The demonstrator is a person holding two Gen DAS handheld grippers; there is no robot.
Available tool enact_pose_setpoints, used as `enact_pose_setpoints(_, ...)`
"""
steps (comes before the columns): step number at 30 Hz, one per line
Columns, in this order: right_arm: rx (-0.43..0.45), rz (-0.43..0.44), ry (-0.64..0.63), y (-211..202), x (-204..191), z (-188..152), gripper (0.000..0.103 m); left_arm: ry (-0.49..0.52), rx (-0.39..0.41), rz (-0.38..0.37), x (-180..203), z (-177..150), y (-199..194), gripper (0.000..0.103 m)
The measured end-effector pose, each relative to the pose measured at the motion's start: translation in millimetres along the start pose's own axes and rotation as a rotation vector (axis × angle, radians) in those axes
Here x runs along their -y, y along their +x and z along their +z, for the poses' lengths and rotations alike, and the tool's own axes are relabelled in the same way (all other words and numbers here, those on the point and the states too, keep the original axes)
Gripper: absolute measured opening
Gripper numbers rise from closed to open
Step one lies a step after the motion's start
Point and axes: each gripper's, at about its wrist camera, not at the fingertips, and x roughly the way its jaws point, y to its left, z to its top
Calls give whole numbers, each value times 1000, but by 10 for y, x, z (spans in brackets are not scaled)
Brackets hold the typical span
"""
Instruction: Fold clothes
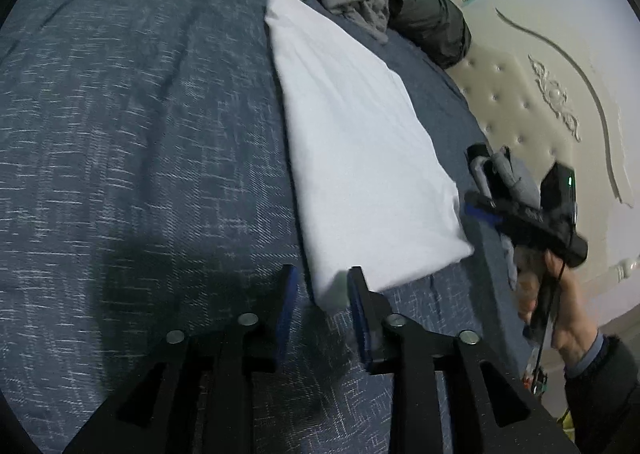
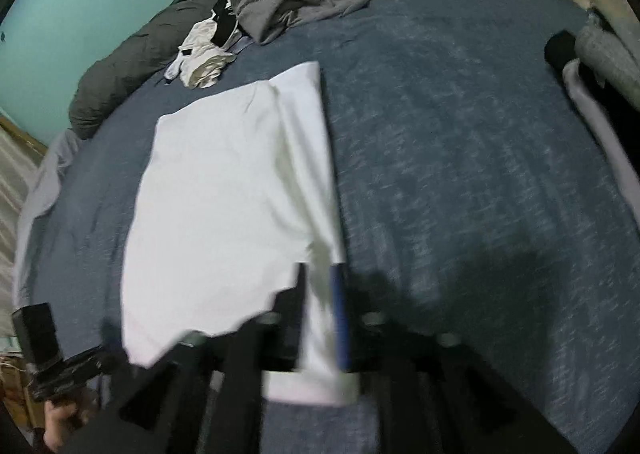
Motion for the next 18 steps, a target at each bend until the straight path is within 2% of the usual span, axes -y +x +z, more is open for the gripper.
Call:
enact_pose_setpoints(1,-7,16,4,-5,-9,-24,62,-9,5,-1,-16,9,-19,50)
enact_pose_setpoints(2,-16,29,6,4,-12,-43,66,-20,6,-4,-34,14,-21,51)
enact_pose_setpoints(10,-108,60,34,139,104,-210,67,-60,7,-10,6,20,50,53)
enact_pose_setpoints(18,-146,94,8,209,133,-306,67,-82,-1,3,65,-14,194,53)
